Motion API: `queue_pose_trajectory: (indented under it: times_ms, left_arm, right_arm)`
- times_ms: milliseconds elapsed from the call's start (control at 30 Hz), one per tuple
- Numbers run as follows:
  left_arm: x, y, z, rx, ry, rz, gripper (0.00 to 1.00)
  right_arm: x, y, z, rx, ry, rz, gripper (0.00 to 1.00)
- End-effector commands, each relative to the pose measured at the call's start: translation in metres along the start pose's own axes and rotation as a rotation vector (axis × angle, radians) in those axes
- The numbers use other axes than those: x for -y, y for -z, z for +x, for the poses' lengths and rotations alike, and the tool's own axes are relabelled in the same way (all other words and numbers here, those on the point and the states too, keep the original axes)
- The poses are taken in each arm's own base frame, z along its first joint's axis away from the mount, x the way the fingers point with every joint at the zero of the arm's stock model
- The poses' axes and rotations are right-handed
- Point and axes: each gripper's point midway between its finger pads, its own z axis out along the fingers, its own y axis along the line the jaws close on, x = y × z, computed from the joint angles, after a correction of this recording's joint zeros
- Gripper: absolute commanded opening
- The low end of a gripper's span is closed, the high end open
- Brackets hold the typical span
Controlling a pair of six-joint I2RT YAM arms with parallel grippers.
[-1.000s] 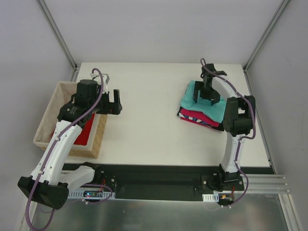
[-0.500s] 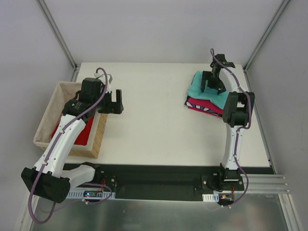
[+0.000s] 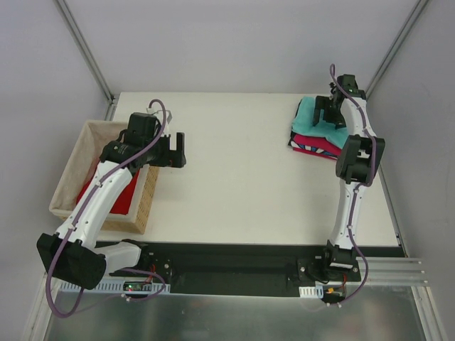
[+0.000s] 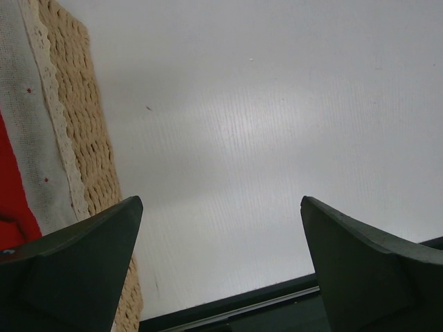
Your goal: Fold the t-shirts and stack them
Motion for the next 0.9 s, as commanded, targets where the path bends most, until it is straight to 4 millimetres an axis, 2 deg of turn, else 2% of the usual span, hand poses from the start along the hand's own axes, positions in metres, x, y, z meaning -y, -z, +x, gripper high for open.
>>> queue_pose_trajectory:
  times_ms: [0, 33, 133, 167, 233, 267, 300, 367, 400, 467, 500, 567, 600, 633, 733, 767, 800, 867]
  left_arm:
    - [0.011, 0.013, -0.013, 0.054, -0.018, 0.035, 0.99]
    - [0.01, 0.014, -0.012, 0.057, -0.016, 0.034, 0.99]
    - [0.011, 0.02, -0.011, 0.073, -0.017, 0.039, 0.99]
    - [0.012, 0.023, -0.011, 0.084, -0.02, 0.046, 0.99]
    - [0.013, 0.026, -0.009, 0.09, -0.02, 0.05, 0.99]
    - [0.013, 0.03, -0.009, 0.101, -0.024, 0.051, 0.99]
    - [0.013, 0.031, -0.008, 0.105, -0.023, 0.051, 0.99]
    - [0.013, 0.036, -0.007, 0.119, -0.023, 0.057, 0.99]
    - [0.014, 0.037, -0.007, 0.123, -0.024, 0.059, 0.99]
    - [0.014, 0.039, -0.006, 0.131, -0.027, 0.062, 0.99]
    - [0.014, 0.04, -0.006, 0.132, -0.027, 0.062, 0.99]
    - [0.014, 0.044, -0.004, 0.146, -0.029, 0.063, 0.99]
    - [0.013, 0.044, -0.004, 0.148, -0.03, 0.058, 0.99]
    - [0.013, 0.045, -0.002, 0.15, -0.033, 0.058, 0.99]
    - [0.015, 0.049, -0.001, 0.16, -0.037, 0.07, 0.99]
    - [0.016, 0.05, -0.001, 0.165, -0.039, 0.075, 0.99]
    - [0.017, 0.05, -0.001, 0.165, -0.042, 0.076, 0.99]
    - [0.017, 0.051, 0.0, 0.168, -0.041, 0.075, 0.99]
  right_arm:
    - [0.031, 0.013, -0.023, 0.09, 0.012, 0.043, 0.97]
    - [0.032, 0.037, -0.033, 0.131, 0.01, 0.051, 0.96]
    - [0.023, 0.08, -0.048, 0.209, -0.008, 0.042, 0.96]
    - [0.017, 0.114, -0.055, 0.261, -0.009, 0.032, 0.96]
    - [-0.005, 0.143, -0.056, 0.295, -0.016, -0.004, 0.97]
    - [-0.014, 0.174, -0.059, 0.339, -0.013, -0.02, 0.97]
    - [-0.034, 0.18, -0.047, 0.314, 0.008, -0.045, 0.97]
    - [-0.048, 0.197, -0.034, 0.304, 0.004, -0.027, 0.97]
    - [-0.063, 0.209, -0.017, 0.284, 0.025, -0.033, 0.97]
    - [-0.07, 0.215, 0.002, 0.268, 0.005, -0.01, 0.97]
    - [-0.074, 0.218, 0.027, 0.24, 0.01, -0.007, 0.97]
    - [-0.074, 0.219, 0.048, 0.235, -0.038, -0.011, 0.97]
    - [-0.073, 0.22, 0.051, 0.26, -0.061, -0.018, 0.97]
    - [-0.062, 0.218, 0.072, 0.249, -0.074, 0.022, 0.97]
    - [-0.034, 0.22, 0.084, 0.278, -0.128, 0.127, 0.97]
    - [-0.025, 0.215, 0.092, 0.258, -0.139, 0.151, 0.97]
    - [-0.007, 0.214, 0.095, 0.257, -0.22, 0.179, 0.97]
    - [0.007, 0.213, 0.098, 0.262, -0.273, 0.192, 0.97]
